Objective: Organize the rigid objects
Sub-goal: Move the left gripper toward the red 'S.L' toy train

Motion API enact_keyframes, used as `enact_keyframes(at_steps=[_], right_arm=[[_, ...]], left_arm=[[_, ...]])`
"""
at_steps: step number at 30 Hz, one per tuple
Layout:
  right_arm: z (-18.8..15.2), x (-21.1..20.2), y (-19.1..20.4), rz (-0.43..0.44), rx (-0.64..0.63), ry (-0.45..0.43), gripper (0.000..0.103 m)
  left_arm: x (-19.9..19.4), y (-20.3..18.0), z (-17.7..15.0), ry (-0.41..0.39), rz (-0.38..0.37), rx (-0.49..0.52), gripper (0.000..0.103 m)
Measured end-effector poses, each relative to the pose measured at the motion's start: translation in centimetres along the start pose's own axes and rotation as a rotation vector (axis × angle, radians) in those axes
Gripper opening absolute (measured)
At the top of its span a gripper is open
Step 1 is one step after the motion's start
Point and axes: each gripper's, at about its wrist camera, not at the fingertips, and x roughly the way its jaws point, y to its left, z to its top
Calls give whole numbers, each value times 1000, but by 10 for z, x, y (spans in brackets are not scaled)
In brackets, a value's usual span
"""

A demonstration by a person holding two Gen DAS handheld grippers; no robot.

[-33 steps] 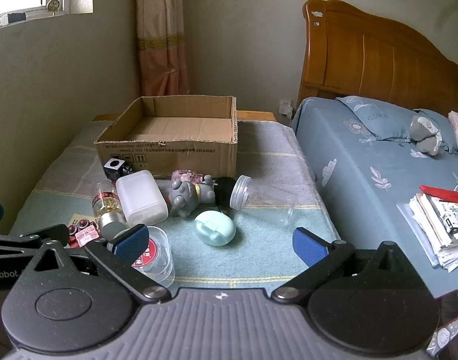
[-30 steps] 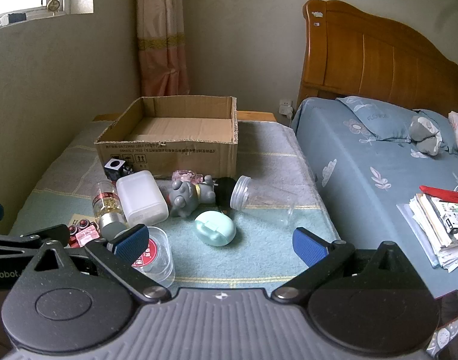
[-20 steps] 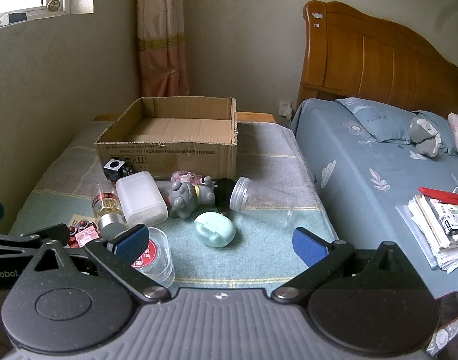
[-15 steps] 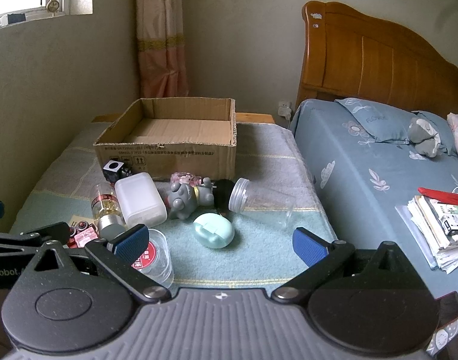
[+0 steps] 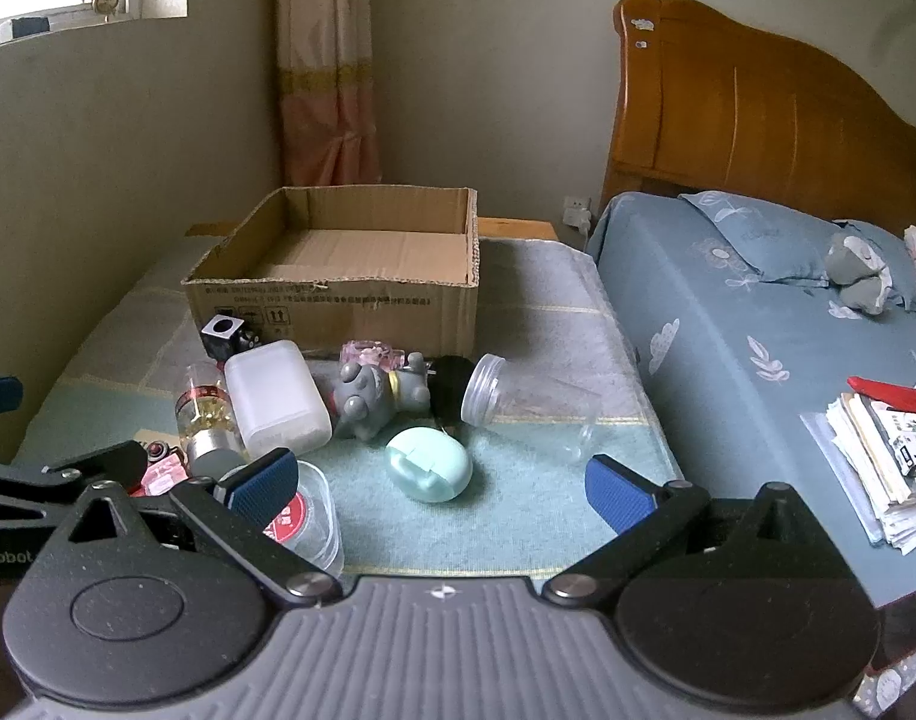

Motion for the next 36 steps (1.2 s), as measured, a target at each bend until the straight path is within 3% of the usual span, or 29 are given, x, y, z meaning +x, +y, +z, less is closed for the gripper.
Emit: enact_keyframes(at_steps=[7,23,28,32,36], right_arm=[[3,17,-9,10,10,16,103],[-5,60,-33,7,56,93,103],[-7,70,-37,6,55,107,103],[-14,81,-42,0,59,138,103],[-19,91,-46,-2,67,164,103]], left_arm=[[20,16,-7,23,-47,6,102],[88,40,-44,191,-91,62,102],[102,46,-45,212,-76,90,103],[110,58,-44,223,-142,44,103],[114,58,-43,201,-157,53,103]])
